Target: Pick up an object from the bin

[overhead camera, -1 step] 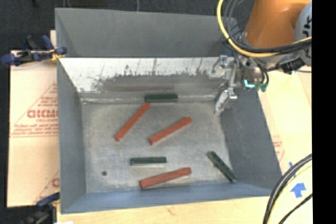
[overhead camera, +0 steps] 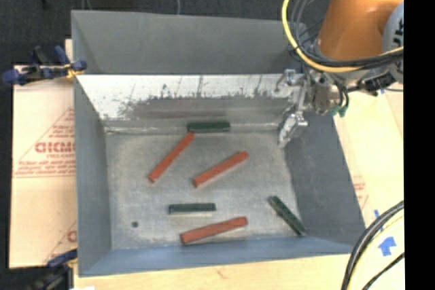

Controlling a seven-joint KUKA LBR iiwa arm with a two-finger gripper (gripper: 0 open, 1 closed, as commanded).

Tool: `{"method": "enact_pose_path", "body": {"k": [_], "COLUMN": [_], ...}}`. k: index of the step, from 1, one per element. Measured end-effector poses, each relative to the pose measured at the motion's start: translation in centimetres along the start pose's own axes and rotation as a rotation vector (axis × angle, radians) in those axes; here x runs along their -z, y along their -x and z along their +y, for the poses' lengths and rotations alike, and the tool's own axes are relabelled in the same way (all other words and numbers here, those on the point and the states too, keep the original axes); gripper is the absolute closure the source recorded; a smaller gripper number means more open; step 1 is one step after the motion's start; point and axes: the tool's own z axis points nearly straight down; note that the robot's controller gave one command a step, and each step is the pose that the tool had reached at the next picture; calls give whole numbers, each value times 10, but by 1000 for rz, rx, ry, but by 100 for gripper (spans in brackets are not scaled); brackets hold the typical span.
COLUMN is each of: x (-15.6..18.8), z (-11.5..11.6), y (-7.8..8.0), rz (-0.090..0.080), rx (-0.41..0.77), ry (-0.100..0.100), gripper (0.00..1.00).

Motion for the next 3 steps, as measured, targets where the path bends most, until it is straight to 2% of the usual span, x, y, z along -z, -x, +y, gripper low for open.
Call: {"method": "enact_pose_path", "body": {"k": [1,2,3], "x": [-63,-88,-101], "z": [31,93,90], "y": [-9,-26,6], "rz": [-2,3,-1], "rx": [91,177,295], "ry": [0,4,2], "gripper": [0,0,0]}}
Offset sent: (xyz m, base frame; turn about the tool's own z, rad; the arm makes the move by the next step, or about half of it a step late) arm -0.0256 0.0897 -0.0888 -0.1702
